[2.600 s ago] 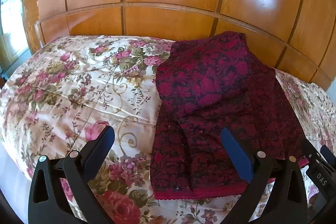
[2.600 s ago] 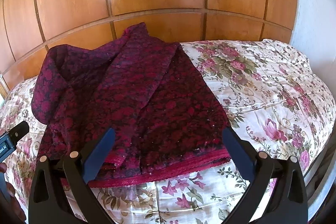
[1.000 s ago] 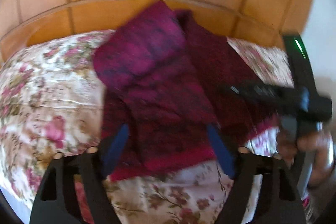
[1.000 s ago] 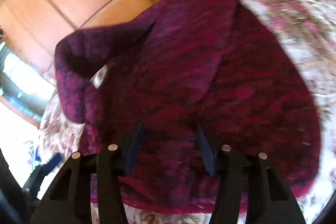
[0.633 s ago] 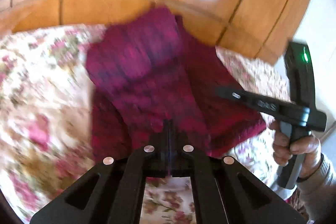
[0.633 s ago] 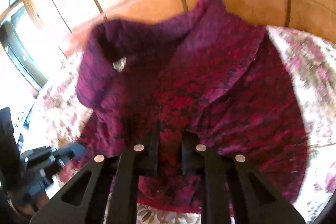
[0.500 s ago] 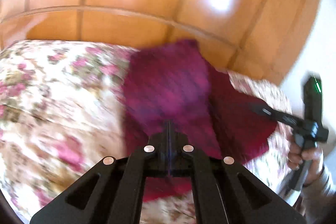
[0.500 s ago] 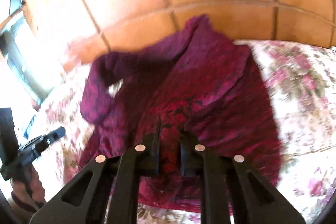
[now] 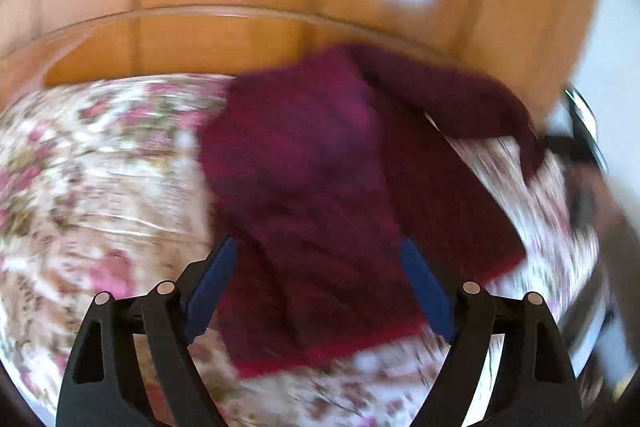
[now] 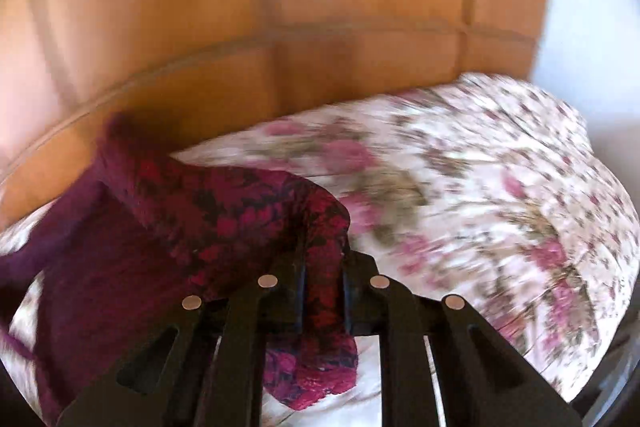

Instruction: Fold small clothes

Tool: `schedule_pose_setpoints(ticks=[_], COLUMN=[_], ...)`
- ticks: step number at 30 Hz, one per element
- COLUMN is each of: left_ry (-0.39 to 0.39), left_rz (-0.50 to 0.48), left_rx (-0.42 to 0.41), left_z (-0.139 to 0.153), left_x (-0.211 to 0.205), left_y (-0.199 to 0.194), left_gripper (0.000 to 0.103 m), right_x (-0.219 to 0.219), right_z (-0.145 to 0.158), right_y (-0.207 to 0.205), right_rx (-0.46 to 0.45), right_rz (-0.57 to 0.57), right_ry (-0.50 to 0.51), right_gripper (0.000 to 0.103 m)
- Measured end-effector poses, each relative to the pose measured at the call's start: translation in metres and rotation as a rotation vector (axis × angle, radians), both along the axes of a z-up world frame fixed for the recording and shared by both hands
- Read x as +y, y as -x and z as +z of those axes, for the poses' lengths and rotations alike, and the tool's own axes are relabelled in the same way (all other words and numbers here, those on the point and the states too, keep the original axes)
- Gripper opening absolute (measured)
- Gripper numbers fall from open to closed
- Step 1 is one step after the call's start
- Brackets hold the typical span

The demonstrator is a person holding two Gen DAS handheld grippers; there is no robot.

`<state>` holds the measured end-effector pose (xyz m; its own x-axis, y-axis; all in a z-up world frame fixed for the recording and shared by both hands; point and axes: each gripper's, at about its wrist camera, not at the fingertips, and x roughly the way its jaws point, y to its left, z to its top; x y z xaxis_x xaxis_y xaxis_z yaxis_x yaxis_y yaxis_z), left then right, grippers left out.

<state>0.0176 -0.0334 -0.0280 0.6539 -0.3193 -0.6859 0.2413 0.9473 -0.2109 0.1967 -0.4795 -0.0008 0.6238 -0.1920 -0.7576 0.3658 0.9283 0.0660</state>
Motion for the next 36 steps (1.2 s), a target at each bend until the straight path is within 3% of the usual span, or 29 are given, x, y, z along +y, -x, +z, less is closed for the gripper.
schedule_pose_setpoints(ticks=[3,4,6,7,8,9,12,16,20,26,29,31,32,33,34,36], left_ry=[-0.107,-0.142,-0.149,-0.145,-0.129,-0.091,0.014,0.132,0.08,-0.002,0.012,-0.001,0.009,0.033,0.066,0.146], left_rz=[-0.065,-0.088,-0.113,-0.13,-0.137,-0.138,-0.107,0.08,0.349,0.73,0.915,0.96,0.936,0.887,0.824,0.641], left_rx=[0.035,0.063,0.081,0.067,0.072,0.056,0.011,-0.057,-0.132,-0.108,-0.091,-0.079,-0.064,-0.048,-0.035,0.0], left_z=[-0.022,-0.033,-0.045,-0.047,-0.044,-0.036,-0.007,0.039,0.073,0.081,0.08,0.077,0.074,0.068,0.059,0.039], left_x=[-0.03,-0.04,-0.048,-0.049,-0.049,-0.043,-0.011,0.08,0.175,0.287,0.327,0.334,0.333,0.328,0.317,0.288], left_y=[0.004,0.002,-0.002,-0.004,-0.005,-0.007,-0.014,-0.04,-0.076,-0.121,-0.125,-0.117,-0.111,-0.107,-0.099,-0.086], left_gripper=[0.079,0.063,0.042,0.019,0.017,0.007,0.007,0.006,0.005,0.005,0.005,0.005,0.005,0.015,0.032,0.04], right_x=[-0.035,-0.044,-0.054,-0.058,-0.064,-0.068,-0.066,-0.047,-0.019,0.03,0.053,0.063,0.069,0.074,0.077,0.085], right_z=[-0.023,-0.03,-0.037,-0.038,-0.036,-0.032,-0.021,-0.008,-0.005,-0.025,-0.042,-0.052,-0.058,-0.062,-0.065,-0.07], right_y=[-0.026,-0.031,-0.033,-0.033,-0.027,-0.022,-0.005,0.026,0.053,0.073,0.078,0.082,0.085,0.087,0.091,0.097], right_rx=[0.063,0.081,0.083,0.073,0.052,0.033,-0.007,-0.049,-0.06,0.019,0.079,0.108,0.127,0.139,0.145,0.154], right_rz=[-0.077,-0.108,-0.138,-0.144,-0.174,-0.188,-0.162,-0.086,0.003,0.17,0.231,0.258,0.274,0.287,0.301,0.322], right_ry=[-0.065,-0.082,-0.107,-0.134,-0.16,-0.165,-0.155,-0.114,-0.127,-0.195,-0.213,-0.213,-0.227,-0.237,-0.247,-0.267], right_gripper=[0.014,0.022,0.038,0.053,0.066,0.068,0.082,0.084,0.085,0.085,0.085,0.085,0.085,0.085,0.085,0.084])
